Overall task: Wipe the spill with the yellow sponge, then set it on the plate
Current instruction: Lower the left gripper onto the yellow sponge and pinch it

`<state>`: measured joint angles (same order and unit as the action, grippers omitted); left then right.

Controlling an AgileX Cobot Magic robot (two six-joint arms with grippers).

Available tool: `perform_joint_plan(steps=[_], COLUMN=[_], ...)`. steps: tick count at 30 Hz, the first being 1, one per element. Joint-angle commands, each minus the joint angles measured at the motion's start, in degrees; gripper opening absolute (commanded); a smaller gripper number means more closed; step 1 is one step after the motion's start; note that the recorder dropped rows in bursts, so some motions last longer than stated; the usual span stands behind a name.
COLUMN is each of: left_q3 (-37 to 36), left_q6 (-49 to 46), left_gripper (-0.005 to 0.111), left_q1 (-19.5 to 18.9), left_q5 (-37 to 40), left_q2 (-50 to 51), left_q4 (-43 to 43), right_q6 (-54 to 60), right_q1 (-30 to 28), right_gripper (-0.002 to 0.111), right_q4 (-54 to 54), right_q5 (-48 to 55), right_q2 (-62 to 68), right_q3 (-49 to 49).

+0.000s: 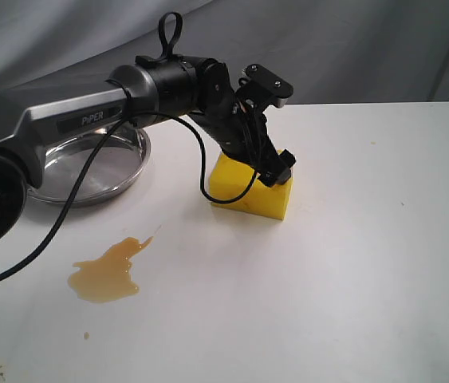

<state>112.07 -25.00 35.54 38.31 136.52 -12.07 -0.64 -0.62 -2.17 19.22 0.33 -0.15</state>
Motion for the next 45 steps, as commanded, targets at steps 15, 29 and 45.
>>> perform_joint_plan(steps=[15,29,45], left_q3=[0.3,0.3,0.2], left_q6=[2.4,4.0,3.9], left_gripper=[0.104,0.104,0.052], left_q1=[0.0,0.0,0.0], left_q5=[-2.5,-2.5,-1.2], left_q2=[-0.2,4.2,5.0], left_q4=[-4.5,-3.7,-3.7], right_q6=[0.2,0.2,0.2], right_q1=[0.1,0.1,0.1], right_gripper=[0.000,0.000,0.000], right_q4=[0.2,0.2,0.2], right_q5=[-0.1,-0.1,-0.1], right_q2=[-0.3,-0.3,-0.3], right_q3=[0.2,0.2,0.2])
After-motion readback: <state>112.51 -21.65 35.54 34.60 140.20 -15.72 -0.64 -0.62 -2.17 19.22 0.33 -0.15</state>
